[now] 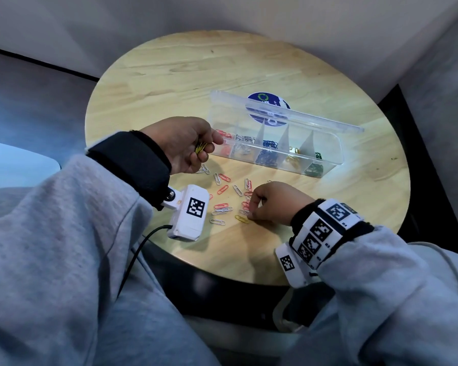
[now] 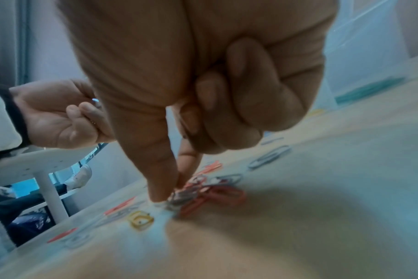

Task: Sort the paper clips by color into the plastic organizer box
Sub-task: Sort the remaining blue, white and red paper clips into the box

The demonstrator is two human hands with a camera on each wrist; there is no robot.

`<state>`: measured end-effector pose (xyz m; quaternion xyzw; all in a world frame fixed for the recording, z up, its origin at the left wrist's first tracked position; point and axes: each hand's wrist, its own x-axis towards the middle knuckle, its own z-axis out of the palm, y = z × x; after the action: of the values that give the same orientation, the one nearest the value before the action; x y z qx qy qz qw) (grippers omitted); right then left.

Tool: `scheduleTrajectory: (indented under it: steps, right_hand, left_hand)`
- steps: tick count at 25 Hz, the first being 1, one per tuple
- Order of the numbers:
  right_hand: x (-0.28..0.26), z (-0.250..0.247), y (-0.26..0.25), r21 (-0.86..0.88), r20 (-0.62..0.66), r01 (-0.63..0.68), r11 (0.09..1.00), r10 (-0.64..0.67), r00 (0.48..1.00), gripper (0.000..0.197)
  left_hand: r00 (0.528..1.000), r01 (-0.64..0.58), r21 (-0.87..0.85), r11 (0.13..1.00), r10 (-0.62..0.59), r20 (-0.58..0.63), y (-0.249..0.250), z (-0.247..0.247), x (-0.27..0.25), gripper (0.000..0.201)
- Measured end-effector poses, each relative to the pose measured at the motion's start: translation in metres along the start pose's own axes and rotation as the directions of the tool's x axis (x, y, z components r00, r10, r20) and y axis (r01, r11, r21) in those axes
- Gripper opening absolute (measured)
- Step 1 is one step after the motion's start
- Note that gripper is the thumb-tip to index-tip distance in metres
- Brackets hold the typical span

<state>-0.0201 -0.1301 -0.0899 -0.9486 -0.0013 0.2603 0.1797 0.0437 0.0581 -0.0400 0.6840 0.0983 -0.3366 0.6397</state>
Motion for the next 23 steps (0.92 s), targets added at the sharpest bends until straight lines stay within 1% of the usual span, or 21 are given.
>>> scheduleTrajectory:
  steps: [2, 5, 7, 10, 12, 14, 17, 19, 20, 21, 23]
  right_hand:
    - [-0.002, 0.001, -0.001, 0.014, -0.018, 0.034, 0.999, -0.034, 0.999, 0.011]
    - [-0.004, 0.005, -0.006, 0.008, 0.031, 0.086, 0.996, -0.086, 0.996, 0.011]
    - [-0.003, 0.007, -0.009, -0.033, 0.06, 0.09, 0.995, -0.088, 0.994, 0.01]
    - [-0.001, 0.01, -0.014, -0.107, 0.062, 0.106, 0.989, -0.099, 0.993, 0.005]
    - [-0.001, 0.012, -0.014, -0.156, 0.087, 0.102, 0.982, -0.089, 0.992, 0.005]
    - [-0.002, 0.01, -0.011, -0.129, 0.124, 0.077, 0.989, -0.061, 0.99, 0.005]
    - [-0.005, -0.006, 0.001, 0.069, 0.113, 0.019, 0.997, -0.027, 0.993, 0.003]
    - [-0.008, -0.02, 0.01, 0.256, 0.095, -0.031, 0.966, 0.007, 0.995, 0.011]
    - [-0.009, -0.025, 0.015, 0.378, 0.091, -0.06, 0.924, 0.027, 0.995, 0.016]
    - [-0.01, -0.03, 0.019, 0.507, 0.083, -0.082, 0.858, 0.046, 0.995, 0.022]
    - [-0.011, -0.036, 0.029, 0.716, 0.054, -0.096, 0.691, 0.082, 0.995, 0.029]
  left_hand:
    - [1.0, 0.001, -0.006, 1.0, -0.001, -0.003, 0.0, 0.0, 0.001, 0.025]
    - [1.0, -0.006, -0.021, 1.0, 0.006, -0.029, -0.002, -0.001, 0.004, 0.027]
    - [0.999, -0.015, -0.032, 0.999, 0.013, -0.052, -0.004, 0.0, 0.005, 0.029]
    - [0.998, -0.019, -0.028, 0.999, 0.018, -0.055, -0.008, 0.001, 0.008, 0.029]
    - [0.999, -0.01, 0.003, 1.0, 0.01, -0.053, -0.01, 0.0, 0.009, 0.034]
    - [0.998, -0.008, 0.038, 0.999, 0.01, -0.056, -0.012, -0.003, 0.01, 0.042]
    - [0.999, -0.016, 0.078, 0.997, 0.018, -0.033, -0.015, -0.005, 0.01, 0.048]
    - [1.0, -0.022, 0.078, 0.997, 0.024, -0.015, -0.016, -0.004, 0.009, 0.049]
    - [1.0, -0.029, 0.066, 0.997, 0.03, -0.005, -0.015, -0.003, 0.009, 0.049]
    - [0.999, -0.038, 0.051, 0.998, 0.038, 0.006, -0.014, -0.002, 0.01, 0.05]
    - [0.998, -0.049, 0.017, 0.999, 0.049, 0.031, -0.013, 0.002, 0.011, 0.051]
